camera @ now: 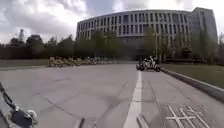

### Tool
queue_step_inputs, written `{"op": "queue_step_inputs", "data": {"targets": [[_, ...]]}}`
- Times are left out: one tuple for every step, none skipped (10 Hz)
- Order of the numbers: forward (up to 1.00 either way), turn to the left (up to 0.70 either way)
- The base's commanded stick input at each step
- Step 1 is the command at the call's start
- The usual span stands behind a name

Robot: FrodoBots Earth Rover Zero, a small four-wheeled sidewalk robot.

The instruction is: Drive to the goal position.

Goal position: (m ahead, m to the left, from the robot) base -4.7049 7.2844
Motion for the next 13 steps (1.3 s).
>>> {"op": "queue_step_inputs", "data": {"targets": [[0.70,0.00],[0.70,0.00],[0.70,0.00],[0.70,0.00],[0.70,0.00],[0.70,0.00],[0.70,0.00],[0.70,0.02],[0.70,0.06],[0.70,0.10],[0.70,0.14],[0.70,0.18],[0.70,0.22]]}}
